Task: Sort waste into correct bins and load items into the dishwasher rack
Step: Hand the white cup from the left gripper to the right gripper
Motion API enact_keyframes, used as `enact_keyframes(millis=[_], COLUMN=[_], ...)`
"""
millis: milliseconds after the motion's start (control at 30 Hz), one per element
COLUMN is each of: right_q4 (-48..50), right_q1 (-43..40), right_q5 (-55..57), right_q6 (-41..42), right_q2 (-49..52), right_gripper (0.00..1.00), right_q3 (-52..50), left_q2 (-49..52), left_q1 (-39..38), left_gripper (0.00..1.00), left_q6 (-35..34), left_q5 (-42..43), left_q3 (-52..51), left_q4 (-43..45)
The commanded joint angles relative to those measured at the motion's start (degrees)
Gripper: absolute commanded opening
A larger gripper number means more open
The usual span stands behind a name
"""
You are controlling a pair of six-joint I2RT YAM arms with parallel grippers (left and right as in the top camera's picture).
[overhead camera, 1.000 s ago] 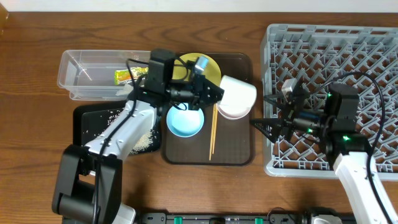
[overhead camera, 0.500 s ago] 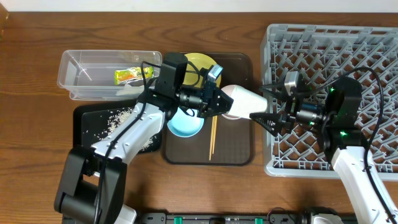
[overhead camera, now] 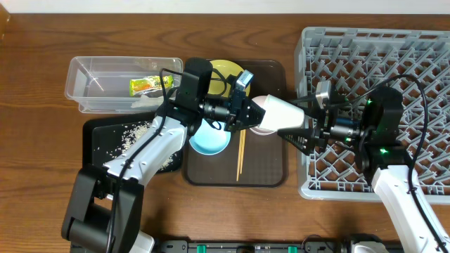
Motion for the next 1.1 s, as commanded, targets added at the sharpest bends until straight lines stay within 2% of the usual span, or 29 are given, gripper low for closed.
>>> enact_keyframes(millis=[0, 467, 600, 667, 733, 867, 1067], right_q4=[0.1, 0.1, 0.1, -0.1, -0.7, -5.2, -11.1], right_q1=[0.7, 0.7, 0.7, 0.7, 0.7, 0.7, 0.6], right_q5=[-0.4, -0.4, -0.4, -0.3, 0.6, 8.2, 18.8], right_q6=[0.5, 0.5, 0.5, 0.5, 0.6, 0.6, 0.6], right_q2=[0.2, 0.2, 0.2, 0.2, 0.2, 0.2, 0.0], right_gripper=[0.86, 0.66, 0.63, 0.61, 0.6, 0.53, 0.46], right_q3=[0.9, 0.9, 0.9, 0.9, 0.9, 0.9, 0.9], left_q2=[-0.2, -0.2, -0.2, -0.2, -0.2, -0.2, -0.2], left_q1=[-0.3, -0.2, -0.2, -0.2, -0.2, -0.2, 0.4], left_gripper=[0.06, 0.07, 0.13, 0.17, 0.27, 0.38, 0.4], left_q6=[-0.7, -1.1, 0.0, 2.1, 5.2, 13.1, 24.9], left_q5=[1.4, 1.4, 0.4, 0.0, -0.8, -6.2, -23.1], left_q3=[0.4, 0.4, 0.4, 0.4, 0.4, 0.4, 0.4], left_q4=[0.2, 0.3, 0.3, 0.2, 0.2, -2.4, -15.0])
